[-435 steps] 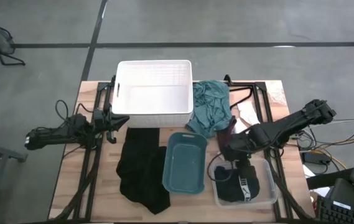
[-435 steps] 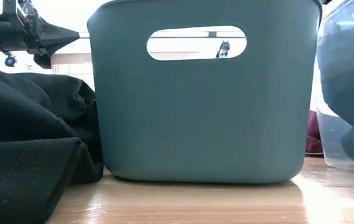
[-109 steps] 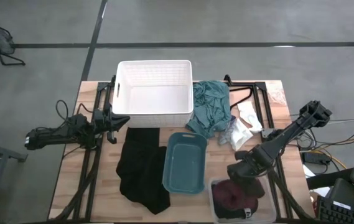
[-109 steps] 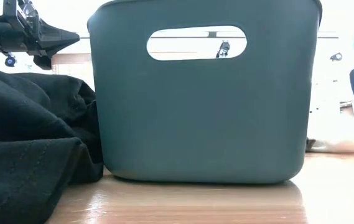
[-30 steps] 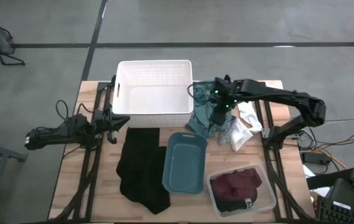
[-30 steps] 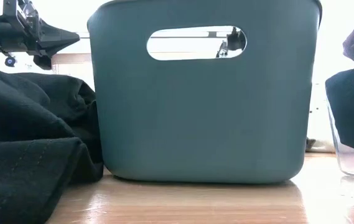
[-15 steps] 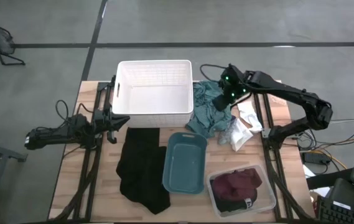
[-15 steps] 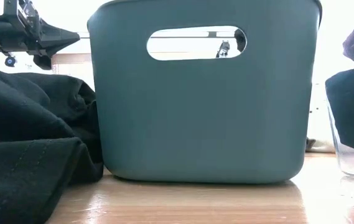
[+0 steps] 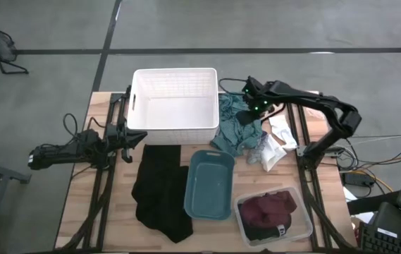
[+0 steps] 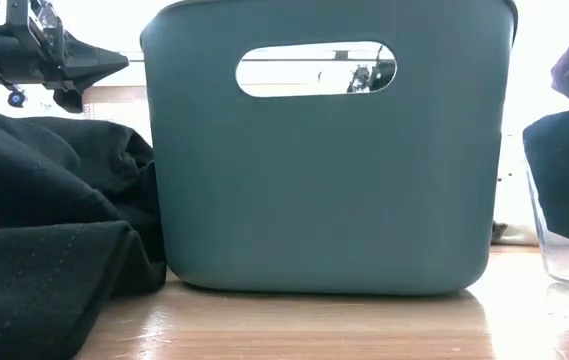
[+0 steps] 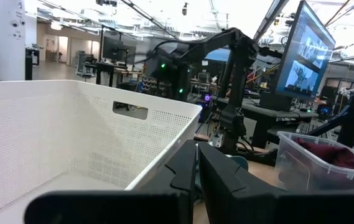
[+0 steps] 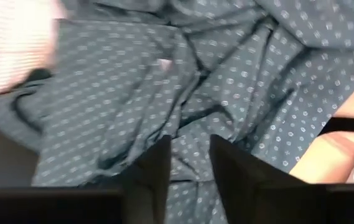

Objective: Pick & Place Cloths
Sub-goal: Put the green shirt into the white bin

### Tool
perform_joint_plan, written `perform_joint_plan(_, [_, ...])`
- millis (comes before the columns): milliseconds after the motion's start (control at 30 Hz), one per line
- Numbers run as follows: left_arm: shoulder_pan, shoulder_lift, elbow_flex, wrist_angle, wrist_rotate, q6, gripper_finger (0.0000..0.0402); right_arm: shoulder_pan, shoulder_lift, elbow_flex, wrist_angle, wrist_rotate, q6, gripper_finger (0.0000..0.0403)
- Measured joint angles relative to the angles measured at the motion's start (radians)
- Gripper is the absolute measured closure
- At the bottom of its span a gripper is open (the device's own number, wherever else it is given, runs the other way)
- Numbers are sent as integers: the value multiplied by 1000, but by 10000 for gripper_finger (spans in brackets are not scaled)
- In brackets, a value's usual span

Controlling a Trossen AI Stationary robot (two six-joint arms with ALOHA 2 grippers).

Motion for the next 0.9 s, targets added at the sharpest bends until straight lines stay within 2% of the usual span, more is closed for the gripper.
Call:
perform_joint_plan(167, [0, 0, 0, 0, 0, 0, 378, -1, 78, 0, -6, 26, 43, 209])
perform_joint_plan(267, [0, 0, 0, 0, 0, 0, 378, 0, 115, 0, -22, 36, 47, 172])
perform_joint_plan(500, [0, 0, 0, 0, 0, -1, 378, -1, 182, 0, -31, 49, 46, 127])
perform_joint_plan(600, [0, 0, 0, 0, 0, -1, 378, -1, 210, 0, -17, 49, 31, 128])
perform_joint_plan(700, [0, 0, 0, 0, 0, -1, 378, -1, 234, 0, -10, 48, 22, 148])
perform_joint_plan(800, [0, 0, 0, 0, 0, -1, 378, -1, 246, 0, 3, 45, 17, 185])
perform_joint_plan(900, [0, 0, 0, 0, 0, -1, 378, -1, 242, 0, 7, 40, 15, 239])
